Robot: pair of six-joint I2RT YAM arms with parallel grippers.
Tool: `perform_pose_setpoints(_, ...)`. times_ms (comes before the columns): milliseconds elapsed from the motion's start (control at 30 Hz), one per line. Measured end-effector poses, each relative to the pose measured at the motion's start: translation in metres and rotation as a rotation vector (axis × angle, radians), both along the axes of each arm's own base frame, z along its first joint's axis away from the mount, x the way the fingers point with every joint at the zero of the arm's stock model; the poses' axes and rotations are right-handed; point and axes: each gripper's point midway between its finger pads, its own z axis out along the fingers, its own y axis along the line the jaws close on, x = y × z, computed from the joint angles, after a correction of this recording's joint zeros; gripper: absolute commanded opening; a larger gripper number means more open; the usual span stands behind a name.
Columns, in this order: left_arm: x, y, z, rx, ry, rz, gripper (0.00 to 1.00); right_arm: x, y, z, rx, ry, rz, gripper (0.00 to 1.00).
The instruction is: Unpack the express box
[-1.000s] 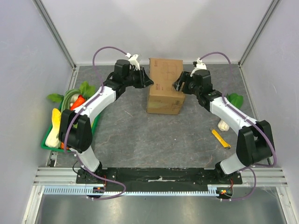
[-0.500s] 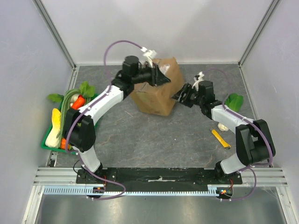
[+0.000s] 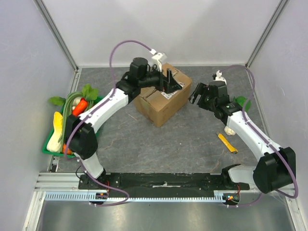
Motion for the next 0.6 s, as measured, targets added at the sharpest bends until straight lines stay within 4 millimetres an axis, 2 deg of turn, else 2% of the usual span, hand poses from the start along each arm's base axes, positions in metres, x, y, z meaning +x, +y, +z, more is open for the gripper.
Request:
perform_pose_setpoints(133,0.031,0.047,0.029,0.009,-0.087,0.166,0.97,0.013,-0.008,0.034,-0.050,-0.088,-0.019,0.98)
perform_pose_setpoints(200,0.051,0.081,0.040,0.005,-0.110,0.251,0.97,0.016,-0.008,0.041,-0.048,-0.107,-0.020,0.98)
perform_pose_setpoints(267,0.074,0.118,0.042,0.010,-0.110,0.339,0.94,0.019,-0.003,0.042,-0.034,-0.106,-0.002,0.98)
perform_pose_setpoints(367,0.100,0.161,0.025,0.028,-0.058,0.436,0.90,0.031,0.009,0.037,-0.006,-0.099,0.023,0.98)
perform_pose_setpoints(433,0.112,0.179,0.005,0.038,0.004,0.466,0.88,0.038,0.018,0.030,0.013,-0.094,0.039,0.98)
perform_pose_setpoints(500,0.117,0.183,-0.016,0.049,0.063,0.460,0.87,0.044,0.028,0.022,0.036,-0.086,0.059,0.98)
perform_pose_setpoints(600,0.116,0.175,-0.053,0.070,0.167,0.409,0.84,0.052,0.042,0.013,0.069,-0.081,0.095,0.98)
